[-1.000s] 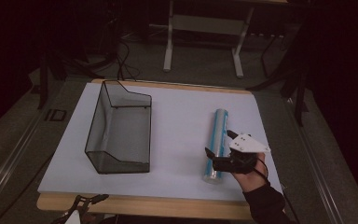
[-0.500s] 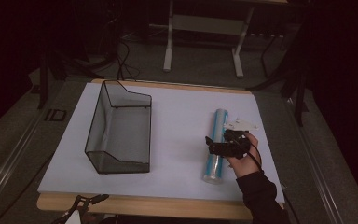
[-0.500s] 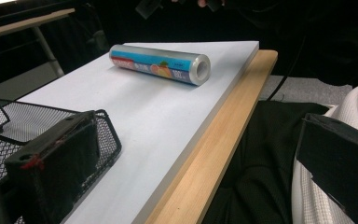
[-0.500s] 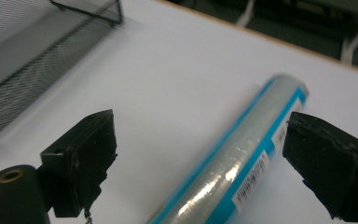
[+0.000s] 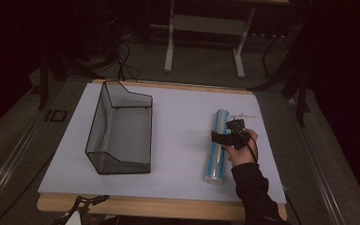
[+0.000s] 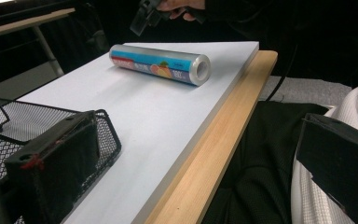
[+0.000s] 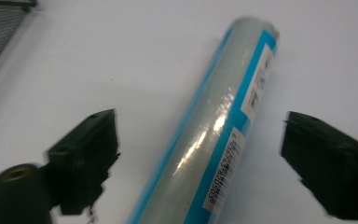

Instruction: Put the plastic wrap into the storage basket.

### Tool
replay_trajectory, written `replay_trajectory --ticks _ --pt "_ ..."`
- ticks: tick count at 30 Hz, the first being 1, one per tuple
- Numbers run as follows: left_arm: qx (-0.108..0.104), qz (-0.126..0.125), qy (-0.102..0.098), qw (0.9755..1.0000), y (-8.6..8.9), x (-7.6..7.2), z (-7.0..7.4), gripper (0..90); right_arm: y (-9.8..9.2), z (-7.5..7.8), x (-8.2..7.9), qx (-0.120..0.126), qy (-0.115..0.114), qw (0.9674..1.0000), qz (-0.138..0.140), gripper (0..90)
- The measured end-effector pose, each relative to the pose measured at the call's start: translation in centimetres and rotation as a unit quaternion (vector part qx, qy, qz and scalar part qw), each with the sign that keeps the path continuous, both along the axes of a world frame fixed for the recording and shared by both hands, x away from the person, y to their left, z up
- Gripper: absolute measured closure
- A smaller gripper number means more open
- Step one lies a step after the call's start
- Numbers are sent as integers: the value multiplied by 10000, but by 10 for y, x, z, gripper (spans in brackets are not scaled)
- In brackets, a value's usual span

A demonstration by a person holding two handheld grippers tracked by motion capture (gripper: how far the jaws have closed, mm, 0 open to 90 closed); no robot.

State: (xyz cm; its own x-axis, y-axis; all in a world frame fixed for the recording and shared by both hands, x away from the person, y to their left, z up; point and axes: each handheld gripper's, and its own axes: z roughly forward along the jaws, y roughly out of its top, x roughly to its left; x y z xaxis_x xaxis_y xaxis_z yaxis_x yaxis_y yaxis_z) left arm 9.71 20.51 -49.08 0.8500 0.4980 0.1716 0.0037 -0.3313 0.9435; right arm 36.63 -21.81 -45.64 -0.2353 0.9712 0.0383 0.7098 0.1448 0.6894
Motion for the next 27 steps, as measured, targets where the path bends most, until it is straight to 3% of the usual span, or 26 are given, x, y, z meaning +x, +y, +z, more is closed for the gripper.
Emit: replay_trajectory --ticks 1,5,6,12,16,18,19,27 --pt "4 5 5 10000 0 0 0 1 -1 -4 5 39 127 9997 -191 125" --pt "-3 9 -2 10000 0 0 0 1 -2 -10 12 85 343 9988 -347 124" --pt "-4 5 -4 10000 0 0 0 1 -2 -14 17 56 494 9977 -454 125" --pt "3 0 -3 10000 0 0 0 1 0 -23 25 127 870 9946 -551 125" --pt "2 1 -4 10000 0 0 0 1 1 -37 37 281 1322 9879 -760 126" --pt "-7 0 2 10000 0 0 0 1 1 -40 39 264 1362 9871 -798 134" --pt "1 1 -1 10000 0 0 0 1 3 -46 44 333 1552 9835 -874 135" --pt "-6 -3 10 10000 1 0 0 1 10 -60 52 324 1928 9749 -1067 182"
